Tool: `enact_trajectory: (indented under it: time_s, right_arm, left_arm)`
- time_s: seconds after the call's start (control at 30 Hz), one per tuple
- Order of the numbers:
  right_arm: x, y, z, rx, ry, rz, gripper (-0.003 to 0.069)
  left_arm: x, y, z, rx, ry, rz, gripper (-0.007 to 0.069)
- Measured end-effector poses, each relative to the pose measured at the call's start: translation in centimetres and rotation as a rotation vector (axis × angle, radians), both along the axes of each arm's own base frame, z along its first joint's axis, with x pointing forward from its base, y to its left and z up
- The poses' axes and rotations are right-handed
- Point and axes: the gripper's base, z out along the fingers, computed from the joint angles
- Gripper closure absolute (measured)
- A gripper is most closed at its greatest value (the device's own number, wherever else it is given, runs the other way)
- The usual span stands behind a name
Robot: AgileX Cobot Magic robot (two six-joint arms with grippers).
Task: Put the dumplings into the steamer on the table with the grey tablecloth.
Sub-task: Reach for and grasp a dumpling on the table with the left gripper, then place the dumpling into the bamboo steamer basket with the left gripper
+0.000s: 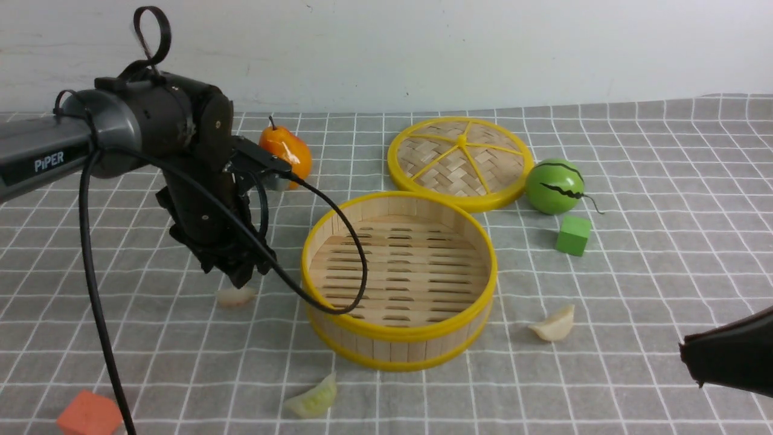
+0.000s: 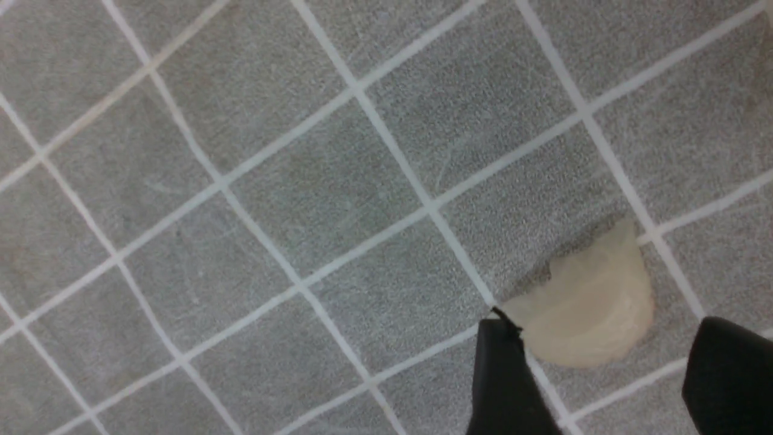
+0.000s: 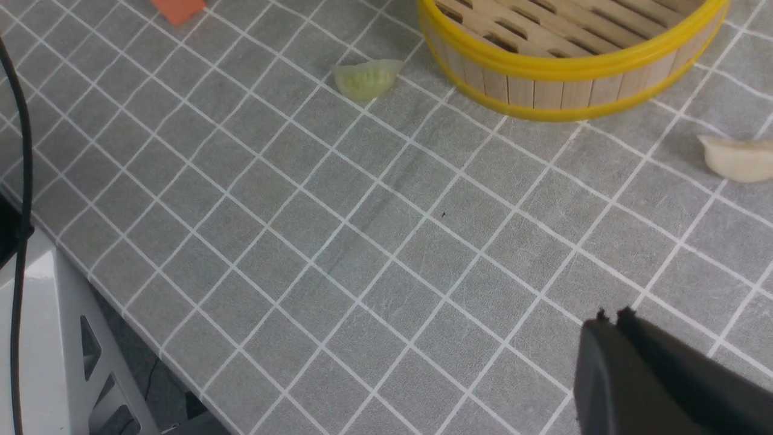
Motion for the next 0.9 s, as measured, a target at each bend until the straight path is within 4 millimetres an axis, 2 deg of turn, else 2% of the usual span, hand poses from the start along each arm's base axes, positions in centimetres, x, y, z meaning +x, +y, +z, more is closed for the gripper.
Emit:
enact_trajectory:
  time_s: [0.23, 0.33, 0.43, 0.47, 0.5, 0.53, 0.63, 0.73, 0.83, 0.9]
  right_arm:
    - [0.0, 0.0, 0.0, 0.000, 0.000, 0.000, 0.0649]
    - [0.0, 0.0, 0.0, -0.001, 0.000, 0.000, 0.0646]
    - [0.0, 0.0, 0.0, 0.000, 0.000, 0.000, 0.0642]
    - [0.0, 0.0, 0.0, -0.001, 0.000, 0.000, 0.0639]
    - [0.0, 0.0, 0.0, -0.002, 0.000, 0.000, 0.0639]
    - [0.0, 0.0, 0.0, -0.004, -0.001, 0.000, 0.0638]
    - [0.0, 0.0, 0.0, -0.004, -0.001, 0.000, 0.0636]
    - [0.0, 0.0, 0.0, -0.004, -0.001, 0.000, 0.0632]
    - [0.0, 0.0, 0.0, -0.004, -0.001, 0.000, 0.0627]
    - [0.0, 0.0, 0.0, -0.003, -0.001, 0.000, 0.0624]
  left_arm:
    - [0.5, -0.2, -3.4, 0.021, 0.071, -0.014, 0.0234]
    - [0.6, -0.2, -3.5, 0.018, 0.072, -0.013, 0.0252]
    - [0.7, -0.2, -3.5, 0.014, 0.067, -0.001, 0.0327]
    - [0.7, -0.2, -3.4, 0.014, 0.060, 0.012, 0.0394]
    - [0.7, -0.2, -3.4, 0.013, 0.060, 0.014, 0.0405]
    - [0.7, -0.2, -3.4, 0.009, 0.063, 0.031, 0.0466]
    - [0.7, -0.2, -3.0, 0.012, 0.083, 0.058, 0.0469]
    - [0.9, -0.4, -0.7, -0.011, 0.071, 0.108, 0.0466]
    - [1.1, -2.0, 4.5, -0.102, -0.029, 0.180, 0.0466]
    - [0.4, -4.3, 8.9, -0.184, -0.102, 0.185, 0.0466]
